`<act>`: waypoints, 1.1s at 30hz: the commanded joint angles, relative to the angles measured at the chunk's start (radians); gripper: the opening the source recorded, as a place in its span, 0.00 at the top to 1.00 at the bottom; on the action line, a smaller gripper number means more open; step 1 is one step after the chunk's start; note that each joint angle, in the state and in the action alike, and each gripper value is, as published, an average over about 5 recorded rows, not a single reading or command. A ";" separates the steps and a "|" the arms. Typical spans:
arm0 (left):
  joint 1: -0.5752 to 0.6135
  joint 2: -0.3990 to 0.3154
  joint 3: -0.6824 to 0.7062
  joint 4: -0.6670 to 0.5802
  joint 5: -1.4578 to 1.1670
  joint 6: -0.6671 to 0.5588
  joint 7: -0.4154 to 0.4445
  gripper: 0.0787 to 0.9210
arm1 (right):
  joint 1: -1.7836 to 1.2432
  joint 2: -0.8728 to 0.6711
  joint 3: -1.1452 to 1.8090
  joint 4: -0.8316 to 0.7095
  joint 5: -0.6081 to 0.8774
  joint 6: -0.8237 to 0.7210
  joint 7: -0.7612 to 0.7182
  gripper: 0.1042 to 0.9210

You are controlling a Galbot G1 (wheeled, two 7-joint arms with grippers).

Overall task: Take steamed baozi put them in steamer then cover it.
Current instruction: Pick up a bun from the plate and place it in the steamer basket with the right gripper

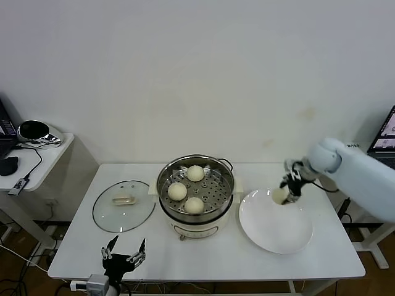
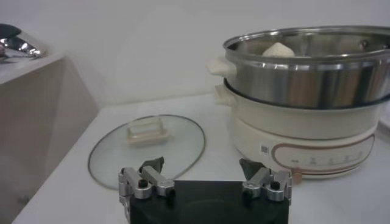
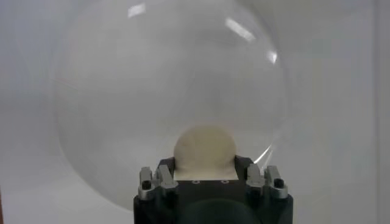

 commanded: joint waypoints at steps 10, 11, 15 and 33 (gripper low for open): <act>-0.009 0.012 -0.025 -0.080 -0.030 0.000 -0.001 0.12 | 0.589 0.356 -0.475 0.090 0.487 -0.206 0.004 0.39; -0.007 0.013 -0.025 -0.084 -0.031 0.000 -0.001 0.12 | 0.575 0.375 -0.479 0.085 0.495 -0.215 0.006 0.39; -0.003 0.009 -0.028 -0.090 -0.032 -0.001 -0.003 0.12 | 0.525 0.435 -0.497 0.052 0.516 -0.245 0.017 0.39; -0.018 0.002 -0.028 -0.095 -0.050 0.002 0.001 0.12 | 0.348 0.521 -0.457 -0.099 0.366 -0.260 0.093 0.39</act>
